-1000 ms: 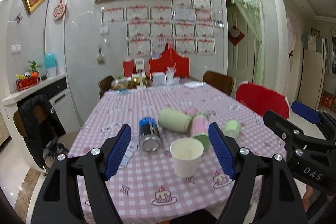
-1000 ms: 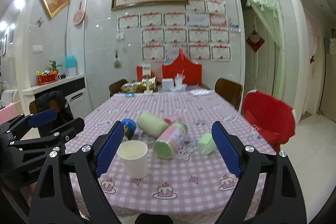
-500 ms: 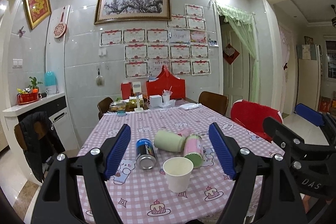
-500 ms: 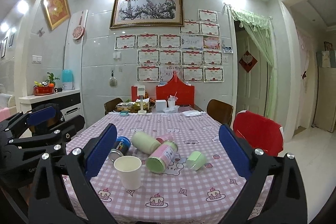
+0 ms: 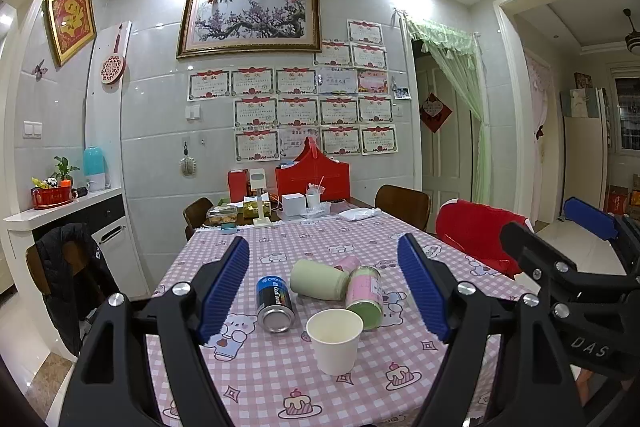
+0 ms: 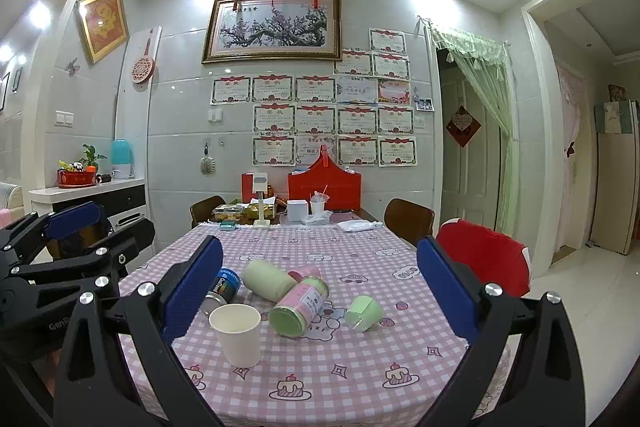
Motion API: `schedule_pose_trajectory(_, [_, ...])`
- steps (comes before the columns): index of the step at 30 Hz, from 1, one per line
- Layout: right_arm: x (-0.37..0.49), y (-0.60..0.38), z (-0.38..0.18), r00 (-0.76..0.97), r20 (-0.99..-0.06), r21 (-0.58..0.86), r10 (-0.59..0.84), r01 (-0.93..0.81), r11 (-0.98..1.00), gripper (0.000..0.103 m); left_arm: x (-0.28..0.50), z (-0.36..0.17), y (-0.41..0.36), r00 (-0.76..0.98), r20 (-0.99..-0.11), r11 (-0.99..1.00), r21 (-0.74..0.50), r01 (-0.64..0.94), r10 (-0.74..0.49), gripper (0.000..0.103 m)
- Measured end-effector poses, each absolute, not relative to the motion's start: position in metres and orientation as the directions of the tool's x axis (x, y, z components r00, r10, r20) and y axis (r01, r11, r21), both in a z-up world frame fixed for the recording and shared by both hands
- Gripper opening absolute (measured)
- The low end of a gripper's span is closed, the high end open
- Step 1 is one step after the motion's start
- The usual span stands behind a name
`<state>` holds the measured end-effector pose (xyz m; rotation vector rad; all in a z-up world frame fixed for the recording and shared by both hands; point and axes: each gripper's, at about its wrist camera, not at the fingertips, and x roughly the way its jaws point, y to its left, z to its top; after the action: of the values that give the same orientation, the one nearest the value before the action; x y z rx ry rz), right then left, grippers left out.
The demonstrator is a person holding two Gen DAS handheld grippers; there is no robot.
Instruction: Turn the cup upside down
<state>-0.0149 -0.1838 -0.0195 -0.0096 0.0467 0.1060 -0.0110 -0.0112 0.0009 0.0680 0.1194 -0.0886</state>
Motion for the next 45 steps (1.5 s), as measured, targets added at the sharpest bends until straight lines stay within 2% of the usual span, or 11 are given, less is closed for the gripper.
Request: schedule_pose_trajectory(45, [-0.0126, -0.1848, -0.0245, 0.993, -0.065, -0.006, 0.097, -0.098, 0.995, 0.094, -0.0077, -0.0015, -0.0130, 0.988, -0.133, 0.993, 0.071, 0.090, -0.080, 0.076])
